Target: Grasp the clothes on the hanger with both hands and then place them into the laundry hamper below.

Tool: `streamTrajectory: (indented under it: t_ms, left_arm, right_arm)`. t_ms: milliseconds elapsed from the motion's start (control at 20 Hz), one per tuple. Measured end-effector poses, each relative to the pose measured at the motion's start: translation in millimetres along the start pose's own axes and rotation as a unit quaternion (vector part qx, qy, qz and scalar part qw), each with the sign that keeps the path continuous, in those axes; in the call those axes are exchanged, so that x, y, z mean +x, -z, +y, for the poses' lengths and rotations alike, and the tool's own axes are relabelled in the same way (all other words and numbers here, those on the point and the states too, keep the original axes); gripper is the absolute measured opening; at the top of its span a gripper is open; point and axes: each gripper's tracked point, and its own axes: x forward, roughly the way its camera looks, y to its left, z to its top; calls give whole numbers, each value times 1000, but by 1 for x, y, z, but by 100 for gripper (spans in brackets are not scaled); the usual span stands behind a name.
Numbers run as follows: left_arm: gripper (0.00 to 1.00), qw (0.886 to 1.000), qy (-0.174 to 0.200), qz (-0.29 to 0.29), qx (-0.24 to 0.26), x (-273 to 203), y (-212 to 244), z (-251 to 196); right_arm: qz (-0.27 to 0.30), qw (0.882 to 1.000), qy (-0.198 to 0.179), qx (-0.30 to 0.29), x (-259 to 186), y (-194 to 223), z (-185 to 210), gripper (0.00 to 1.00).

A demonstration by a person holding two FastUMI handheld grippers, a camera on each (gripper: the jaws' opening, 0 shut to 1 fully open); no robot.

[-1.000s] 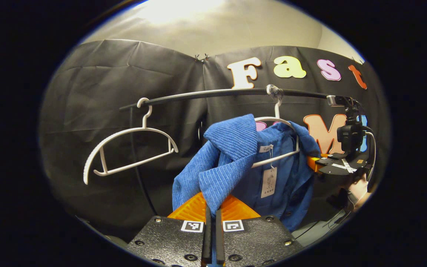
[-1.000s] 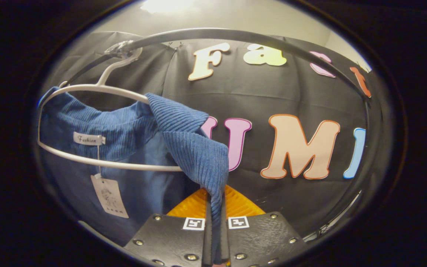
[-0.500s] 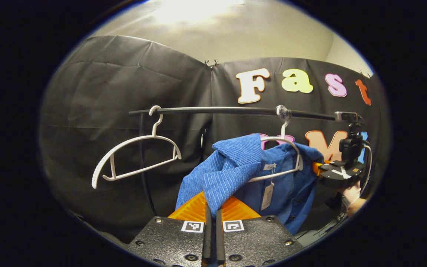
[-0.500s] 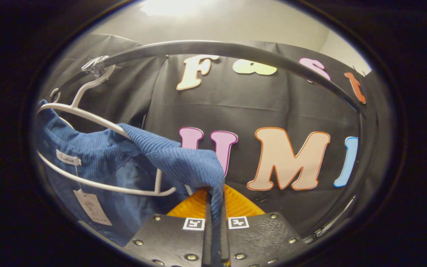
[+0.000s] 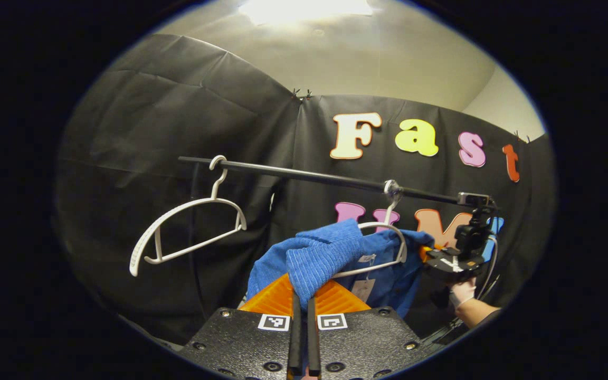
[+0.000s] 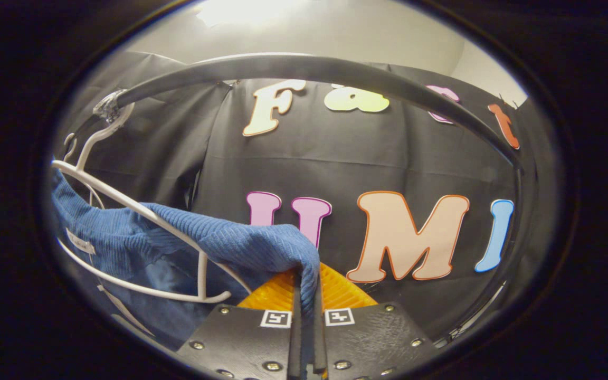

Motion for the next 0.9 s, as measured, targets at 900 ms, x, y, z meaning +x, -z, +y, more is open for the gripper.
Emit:
streamTrajectory:
  t_ms: [900]
  left_arm:
    - [5,998,-64,-3,28,38,-14,78]
  right_arm:
    - [-1,999,-27,27,44,15,11,9]
